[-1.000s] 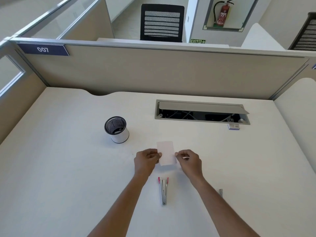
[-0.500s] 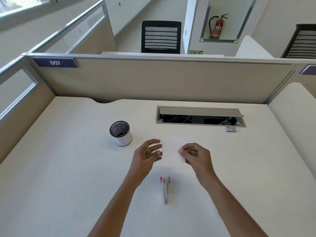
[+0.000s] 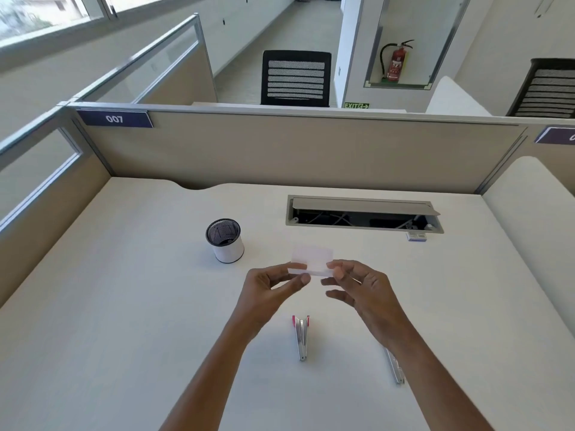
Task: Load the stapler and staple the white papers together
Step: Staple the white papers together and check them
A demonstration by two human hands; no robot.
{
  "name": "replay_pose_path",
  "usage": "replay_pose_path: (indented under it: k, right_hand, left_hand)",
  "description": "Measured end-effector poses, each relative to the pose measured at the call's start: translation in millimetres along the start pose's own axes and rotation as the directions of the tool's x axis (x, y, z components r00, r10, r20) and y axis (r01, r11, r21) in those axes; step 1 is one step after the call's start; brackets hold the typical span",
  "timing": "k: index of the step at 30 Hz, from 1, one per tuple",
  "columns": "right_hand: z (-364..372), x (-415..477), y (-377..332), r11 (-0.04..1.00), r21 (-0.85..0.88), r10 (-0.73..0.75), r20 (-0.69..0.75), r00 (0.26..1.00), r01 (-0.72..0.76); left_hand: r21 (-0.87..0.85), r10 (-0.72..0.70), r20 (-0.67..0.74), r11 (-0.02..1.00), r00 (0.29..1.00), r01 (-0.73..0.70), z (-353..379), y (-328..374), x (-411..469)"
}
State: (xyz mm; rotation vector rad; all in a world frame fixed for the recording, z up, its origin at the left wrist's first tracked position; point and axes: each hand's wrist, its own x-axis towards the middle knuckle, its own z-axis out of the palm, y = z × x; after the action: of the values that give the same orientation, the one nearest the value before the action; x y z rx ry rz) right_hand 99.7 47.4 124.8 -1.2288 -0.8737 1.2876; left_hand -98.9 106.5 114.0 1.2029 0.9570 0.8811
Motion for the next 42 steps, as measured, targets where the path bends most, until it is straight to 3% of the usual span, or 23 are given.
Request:
replay_pose_path:
  k: [3, 8, 16, 23, 33, 42]
  right_hand:
    - [0, -6, -2, 0.999, -0.018, -0.027, 0.049, 0.998, 0.028]
    - [9, -9, -2, 0.99, -0.087, -0.116, -0.113, 0.987, 0.107]
    - [8, -14, -5, 0.993, -0.095, -0.073, -0.091, 0.993, 0.064]
    - [9, -24, -4, 0.988, -0.144, -0.074, -0.075, 0.994, 0.063]
    - [12, -29, 0, 0.987, -0.159, -0.054, -0.199, 0.979, 0.022]
    - [15, -37, 4, 0.988, -0.155, -0.031, -0.224, 0.974, -0.005]
  left_hand:
    - [0.016, 0.008, 0.019, 1.0, 1.0, -0.009, 1, 2, -5]
    - [-0.003, 0.01, -0.002, 1.0, 1.0, -0.01, 11, 5, -15]
    - [-0.164, -0.018, -0.052, 0.986, 0.999, 0.009, 21, 16, -20]
    - [-0.113, -0.035, -0.05, 0.993, 0.998, 0.029, 23, 14, -23]
    - [-0.097, -0.06, -0.087, 0.994, 0.994, 0.051, 26, 9, -32]
    - [-0.126, -0.076, -0.083, 0.99, 0.994, 0.066, 27, 3, -39]
